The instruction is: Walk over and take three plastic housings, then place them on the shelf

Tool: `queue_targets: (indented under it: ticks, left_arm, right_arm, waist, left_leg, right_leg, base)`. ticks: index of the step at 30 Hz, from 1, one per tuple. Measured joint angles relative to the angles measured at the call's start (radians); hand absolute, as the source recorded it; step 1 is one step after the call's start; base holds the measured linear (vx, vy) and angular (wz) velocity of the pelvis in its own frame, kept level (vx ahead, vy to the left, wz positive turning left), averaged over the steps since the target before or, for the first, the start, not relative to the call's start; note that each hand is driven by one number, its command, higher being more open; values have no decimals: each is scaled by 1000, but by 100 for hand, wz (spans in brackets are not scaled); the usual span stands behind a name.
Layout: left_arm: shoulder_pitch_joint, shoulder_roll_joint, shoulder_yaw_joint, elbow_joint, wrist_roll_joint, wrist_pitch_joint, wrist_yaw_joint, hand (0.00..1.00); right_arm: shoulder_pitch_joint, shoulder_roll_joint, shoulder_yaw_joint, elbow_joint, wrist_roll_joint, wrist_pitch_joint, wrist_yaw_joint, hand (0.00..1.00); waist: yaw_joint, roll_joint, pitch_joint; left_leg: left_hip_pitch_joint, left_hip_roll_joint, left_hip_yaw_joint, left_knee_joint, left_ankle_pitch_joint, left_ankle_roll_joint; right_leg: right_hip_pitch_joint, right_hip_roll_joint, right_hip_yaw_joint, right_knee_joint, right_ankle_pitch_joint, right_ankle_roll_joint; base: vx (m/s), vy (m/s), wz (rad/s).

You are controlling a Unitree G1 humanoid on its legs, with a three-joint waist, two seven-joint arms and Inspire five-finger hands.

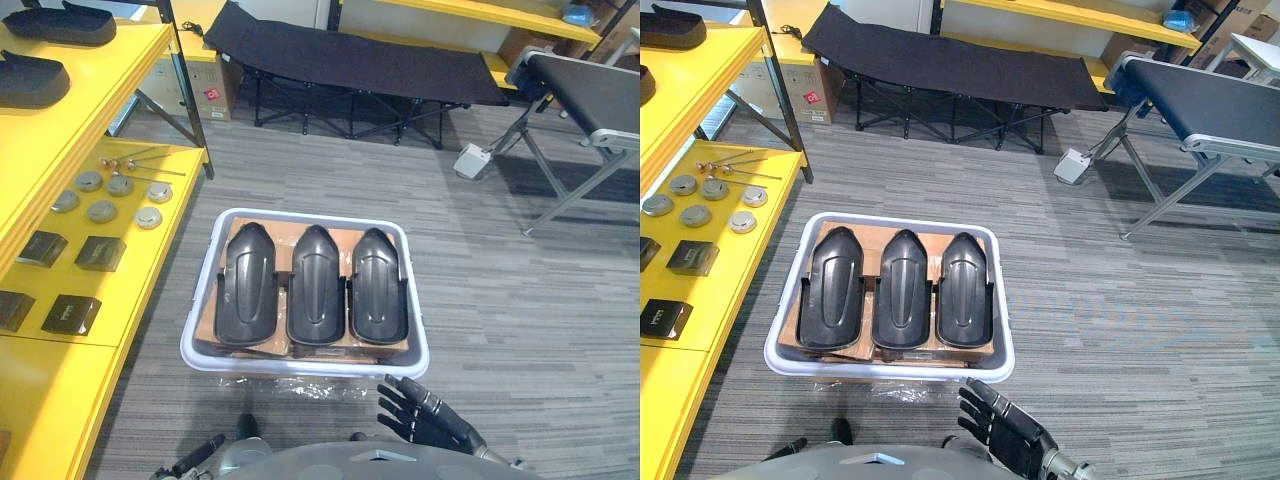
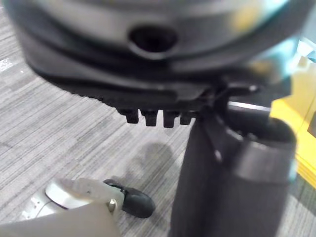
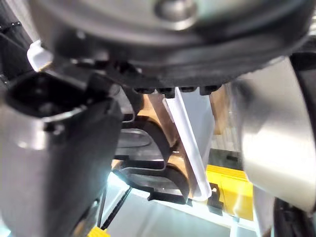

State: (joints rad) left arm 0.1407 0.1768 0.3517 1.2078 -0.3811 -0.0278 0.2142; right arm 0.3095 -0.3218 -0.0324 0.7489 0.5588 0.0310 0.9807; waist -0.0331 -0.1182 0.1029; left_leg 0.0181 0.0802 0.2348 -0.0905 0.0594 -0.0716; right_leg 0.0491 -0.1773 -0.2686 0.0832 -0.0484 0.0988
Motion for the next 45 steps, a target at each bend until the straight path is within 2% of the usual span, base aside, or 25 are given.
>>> queue_targets:
  ticks: [3, 5, 8, 11, 15, 17, 18, 19, 20, 23, 24, 27, 29, 31, 34, 35, 37, 38, 39, 40, 41, 43, 45]
  left_arm:
    - [12, -5, 1, -1, -1, -12, -7, 100]
    - [27, -9, 2, -3, 0, -18, -16, 100]
    - [54, -21, 11, -5, 41, -47, -26, 100]
    - [67, -34, -1, -31, 80, -83, -35, 100]
    - [64, -39, -23, -74, 77, -96, -25, 100]
    - [56, -26, -23, -135, 60, -101, -19, 100]
    - [56, -23, -23, -141, 57, -100, -18, 100]
    - [56, -12, -22, -151, 56, -101, -15, 100]
    - [56, -8, -21, -151, 56, -101, -7, 100]
    - [61, -11, -1, -146, 30, -96, 7, 100]
    - [62, -13, 21, -142, 24, -90, 12, 100]
    - [62, -24, 76, -140, -20, -73, 27, 100]
    - [62, -54, 91, -140, -42, -73, 27, 100]
    - [64, -102, 92, -140, -31, -75, 27, 100]
    - [86, -163, 87, -140, -1, -68, 20, 100]
    - [96, -177, 94, -139, -6, -61, 1, 100]
    - [111, -177, 85, -137, 1, -59, 0, 100]
    - [123, -176, 54, -137, 26, -59, 0, 100]
    - [124, -177, 40, -138, 45, -59, -1, 100]
    - [122, -176, 27, -140, 63, -60, -3, 100]
    - [96, -132, -26, -149, 116, -67, -10, 100]
    - [75, -95, -77, -158, 148, -78, -12, 100]
    - [32, -73, -113, -161, 145, -90, -11, 100]
  right_arm:
    - [1, -3, -56, -72, 82, -17, 1, 100]
    - [5, -5, -137, -143, 157, -22, 8, 100]
    - [-28, -35, -270, -224, 285, -63, -3, 100]
    - [-63, -42, -373, -276, 290, -82, -32, 100]
    - [-107, -20, -375, -368, 276, -82, -77, 100]
    - [-126, 22, -360, -437, 274, -85, -163, 100]
    - [-132, 26, -355, -438, 274, -87, -177, 100]
    - [-155, 36, -329, -439, 273, -92, -235, 100]
    - [-172, 48, -310, -439, 273, -107, -298, 100]
    - [-197, 56, -296, -440, 272, -131, -421, 100]
    - [-209, 56, -292, -440, 272, -132, -451, 100]
    - [-249, 58, -271, -439, 269, -131, -535, 100]
    - [-258, 63, -270, -440, 241, -131, -576, 100]
    - [-250, 74, -269, -440, 185, -128, -610, 100]
    - [-243, 98, -259, -440, 149, -122, -650, 100]
    - [-252, 94, -261, -440, 110, -122, -677, 100]
    - [-257, 88, -268, -440, 107, -124, -693, 100]
    - [-256, 79, -291, -440, 108, -126, -715, 100]
    - [-257, 73, -302, -440, 108, -126, -729, 100]
    - [-259, 70, -313, -440, 106, -127, -746, 100]
    - [-264, 84, -326, -434, 65, -124, -800, 100]
    - [-264, 84, -325, -430, 4, -124, -841, 100]
    - [-271, 84, -310, -427, -62, -124, -920, 100]
  waist:
    - [-5, 1, -3]
    - [-13, 13, -7]
    - [-31, 37, -16]
    - [-27, 43, -19]
    - [-28, 45, -18]
    - [-26, 29, -8]
    - [-26, 27, -5]
    - [-21, 20, 1]
    - [-15, 21, 2]
    - [19, 28, 10]
    - [28, 26, 14]
    - [32, 21, 52]
    - [33, 38, 68]
    - [44, 70, 86]
    - [56, 94, 84]
    - [58, 86, 89]
    - [55, 89, 89]
    - [42, 108, 80]
    - [31, 119, 73]
    - [28, 132, 65]
    - [20, 95, 81]
    - [6, 87, 98]
    - [4, 93, 124]
  left_leg:
    - [-12, 2, -5, 0, 8, 2]
    - [-16, 1, -5, 0, 14, 0]
    - [-14, 3, 0, 0, 25, -1]
    - [-9, 5, 10, 0, 33, 1]
    - [-27, -3, 38, 1, 31, 7]
    - [-47, -14, 19, 1, 27, 14]
    - [-47, -14, 16, 1, 27, 14]
    - [-50, -12, 11, 1, 27, 14]
    - [-54, -9, 4, 1, 27, 14]
    - [-68, 0, 2, 5, 26, 14]
    - [-73, -1, 4, 7, 33, 24]
    - [-105, 2, -9, 77, 17, 30]
    - [-138, 14, -33, 151, -14, 26]
    - [-171, 37, -53, 248, -59, 11]
    - [-183, 61, -58, 282, -68, -5]
    - [-210, 70, -111, 355, -101, -8]
    - [-241, 67, -156, 527, -186, -5]
    - [-237, 69, -174, 586, -246, -15]
    - [-234, 67, -177, 549, -262, -27]
    - [-232, 61, -174, 502, -276, -22]
    - [-224, -3, -156, 400, -215, 0]
    - [-243, -33, -169, 388, -197, 14]
    - [-277, -44, -189, 413, -196, 15]
  right_leg:
    - [-7, 3, 0, -6, 0, 0]
    - [-6, 3, 2, -18, -1, 1]
    - [-15, 6, 12, -19, -15, -3]
    - [-22, 3, 27, -18, -17, -3]
    - [-49, -3, 54, -10, -7, 22]
    - [-75, -18, 42, 23, -5, 26]
    - [-75, -19, 41, 24, -4, 27]
    - [-76, -19, 41, 26, 4, 37]
    - [-76, -16, 41, 24, 17, 51]
    - [-75, -3, 42, -10, 56, 52]
    - [-74, -2, 43, -26, 60, 50]
    - [-43, 0, 37, -73, 66, 41]
    - [-19, 7, 20, -93, 64, 38]
    - [5, 22, 3, -101, 49, 14]
    - [-26, 33, 15, -63, 31, -10]
    - [-62, 31, 33, -34, 28, -16]
    - [-89, 21, 57, -9, 27, -17]
    - [-116, 14, 71, 8, 26, -12]
    - [-134, 13, 71, 17, 28, -7]
    - [-153, 8, 71, 30, 28, 1]
    - [-209, -49, 69, 68, 44, 27]
    - [-224, -78, 59, 75, 53, 40]
    - [-226, -84, 50, 68, 70, 34]
  base:
    - [-83, -13, 1]
    - [-105, -16, -3]
    - [-80, -8, -7]
    - [-57, 13, -11]
    - [-5, 37, -20]
    - [33, 44, 17]
    - [28, 27, 21]
    - [35, 26, 15]
    - [36, 32, 15]
    - [59, 48, 3]
    - [59, 22, 3]
    - [22, -13, 12]
    - [-26, -37, 27]
    - [-75, -54, 15]
    - [-119, -44, -24]
    - [-110, -17, -42]
    - [-120, 48, -43]
    - [-113, 121, -24]
    - [-85, 137, -8]
    - [-83, 174, 15]
    - [-95, 158, 17]
    - [-117, 137, 33]
    - [-134, 97, 36]
